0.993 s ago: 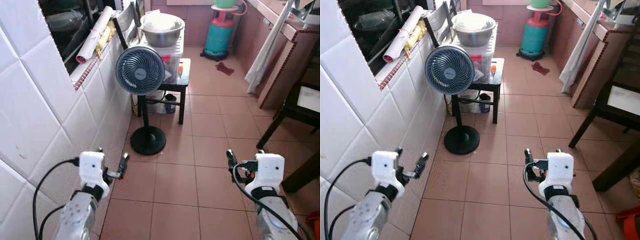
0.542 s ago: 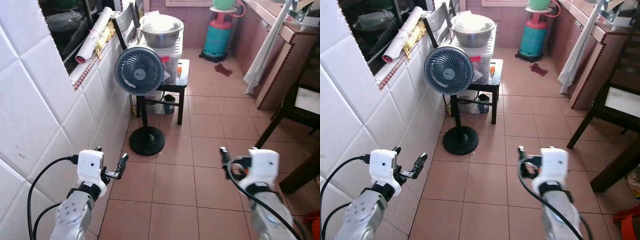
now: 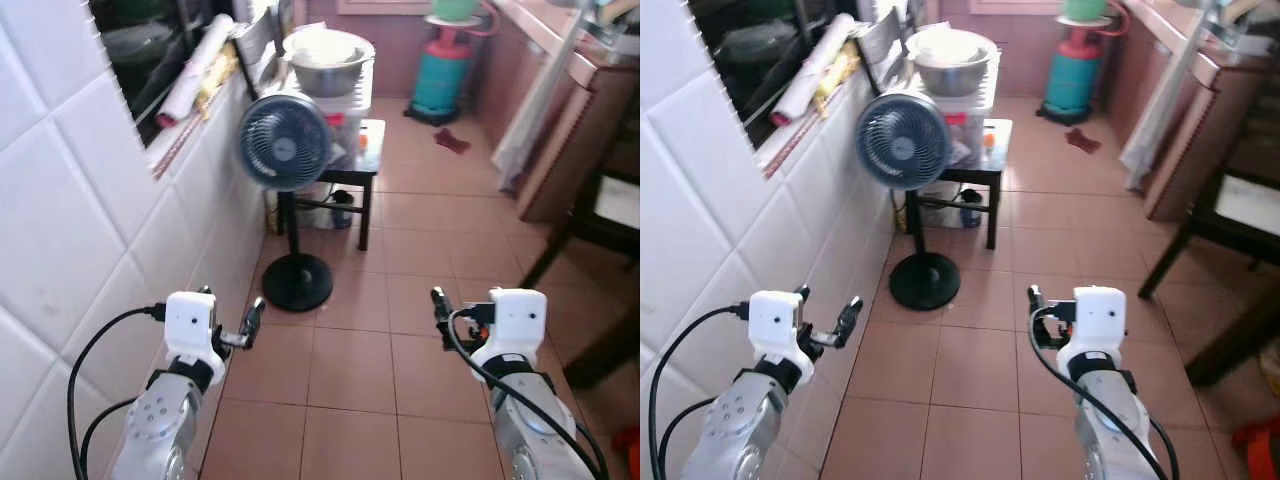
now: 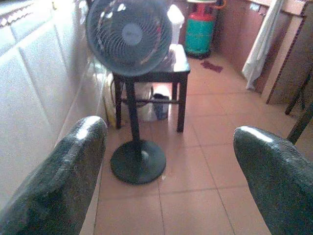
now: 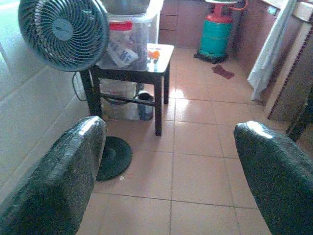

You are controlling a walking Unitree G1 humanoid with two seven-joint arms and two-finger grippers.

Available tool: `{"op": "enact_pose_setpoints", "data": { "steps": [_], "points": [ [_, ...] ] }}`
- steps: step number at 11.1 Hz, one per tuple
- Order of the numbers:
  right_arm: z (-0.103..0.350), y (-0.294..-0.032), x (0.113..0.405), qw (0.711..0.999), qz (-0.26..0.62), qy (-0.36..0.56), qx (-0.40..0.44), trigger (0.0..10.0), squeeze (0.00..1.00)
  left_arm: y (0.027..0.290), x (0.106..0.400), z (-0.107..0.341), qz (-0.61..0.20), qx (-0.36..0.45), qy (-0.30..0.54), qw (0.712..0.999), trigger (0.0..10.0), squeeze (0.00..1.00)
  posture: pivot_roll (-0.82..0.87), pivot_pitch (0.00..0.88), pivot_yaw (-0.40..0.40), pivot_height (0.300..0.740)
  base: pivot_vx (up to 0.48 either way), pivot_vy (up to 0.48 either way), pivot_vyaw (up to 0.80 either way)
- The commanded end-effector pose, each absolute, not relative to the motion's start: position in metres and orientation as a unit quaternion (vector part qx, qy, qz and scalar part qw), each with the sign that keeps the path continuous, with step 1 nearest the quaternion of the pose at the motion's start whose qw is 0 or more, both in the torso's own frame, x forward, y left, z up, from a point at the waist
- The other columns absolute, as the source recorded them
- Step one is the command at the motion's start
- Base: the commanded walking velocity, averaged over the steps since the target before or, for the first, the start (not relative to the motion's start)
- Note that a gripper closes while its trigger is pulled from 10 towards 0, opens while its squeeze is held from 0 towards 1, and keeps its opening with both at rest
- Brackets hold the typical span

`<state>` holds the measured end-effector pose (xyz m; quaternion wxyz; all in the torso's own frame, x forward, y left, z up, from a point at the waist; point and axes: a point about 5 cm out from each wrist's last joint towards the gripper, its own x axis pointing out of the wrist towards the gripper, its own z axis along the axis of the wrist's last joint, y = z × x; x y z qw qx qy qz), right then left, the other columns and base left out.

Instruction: Setting the table

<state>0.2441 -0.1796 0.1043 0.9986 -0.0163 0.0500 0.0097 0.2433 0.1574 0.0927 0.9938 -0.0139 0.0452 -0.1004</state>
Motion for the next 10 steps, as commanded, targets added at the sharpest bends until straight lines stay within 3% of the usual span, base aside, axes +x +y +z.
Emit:
{"op": "enact_pose_setpoints", "data": {
  "steps": [1,10],
  "points": [
    [0.104,-0.182,0.246,0.998,-0.005,0.054,-0.013,10.0,0.0,0.16,0.249,0.095,-0.086,-0.021,0.044,0.995,10.0,0.0,0.01,0.0,0.025,0.74,0.0,0.0,-0.8],
    [0.117,-0.17,0.266,0.999,0.005,0.033,-0.001,10.0,0.0,0.168,0.271,0.114,-0.05,-0.05,0.013,0.997,10.0,0.0,0.03,0.0,0.005,0.74,0.0,0.0,-0.8]
  ]
}}
